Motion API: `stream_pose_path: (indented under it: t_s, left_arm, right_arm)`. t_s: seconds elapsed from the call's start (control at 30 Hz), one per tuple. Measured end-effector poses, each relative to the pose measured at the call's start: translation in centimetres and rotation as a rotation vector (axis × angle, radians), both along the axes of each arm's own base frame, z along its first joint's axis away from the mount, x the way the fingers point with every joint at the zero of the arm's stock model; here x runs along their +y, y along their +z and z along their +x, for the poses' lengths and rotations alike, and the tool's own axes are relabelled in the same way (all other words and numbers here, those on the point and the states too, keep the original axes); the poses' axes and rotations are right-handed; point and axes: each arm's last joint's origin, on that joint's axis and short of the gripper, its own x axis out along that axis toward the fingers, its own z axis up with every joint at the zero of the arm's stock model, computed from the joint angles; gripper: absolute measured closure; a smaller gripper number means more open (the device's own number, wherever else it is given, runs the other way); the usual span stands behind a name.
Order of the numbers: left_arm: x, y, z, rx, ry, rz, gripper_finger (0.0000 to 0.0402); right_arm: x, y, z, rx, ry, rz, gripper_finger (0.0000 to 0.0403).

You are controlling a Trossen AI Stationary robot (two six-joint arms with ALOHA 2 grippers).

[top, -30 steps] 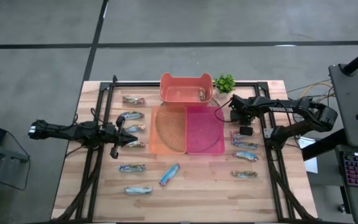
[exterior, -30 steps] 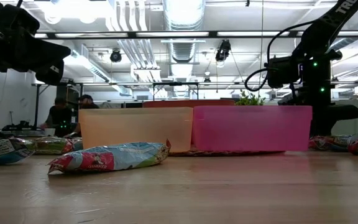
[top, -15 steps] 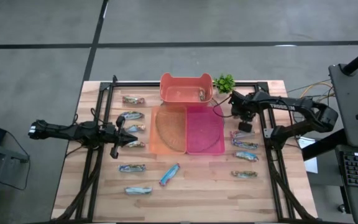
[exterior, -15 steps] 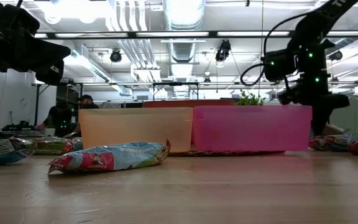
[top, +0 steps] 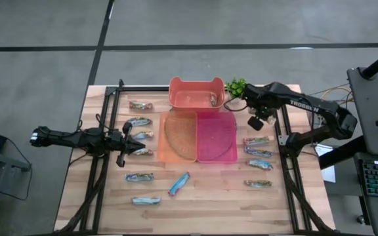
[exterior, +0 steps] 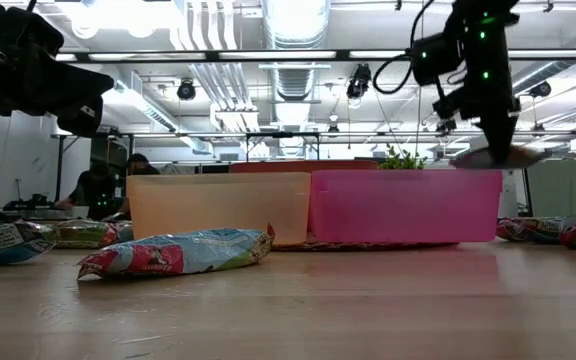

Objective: Pick and place Granola Bars by type
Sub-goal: Put the yellow granola bar into the orange bin

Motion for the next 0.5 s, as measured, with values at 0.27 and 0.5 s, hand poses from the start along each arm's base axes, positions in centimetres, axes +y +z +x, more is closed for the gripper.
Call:
stream_pose_path:
  t_s: [0.27,0.5]
  left_arm:
    - [0.0,0.0,0.0,0.0,0.0,0.0,0.0401]
    - [0.0,0.0,0.0,0.0,0.0,0.0,0.0401]
  right_arm:
    - [1.8,3.5,0.2,0.013,-0.108,0.045,0.0393]
    - [3.9,4.9,1.1,-0.099,-0.228,0.119,0.0393]
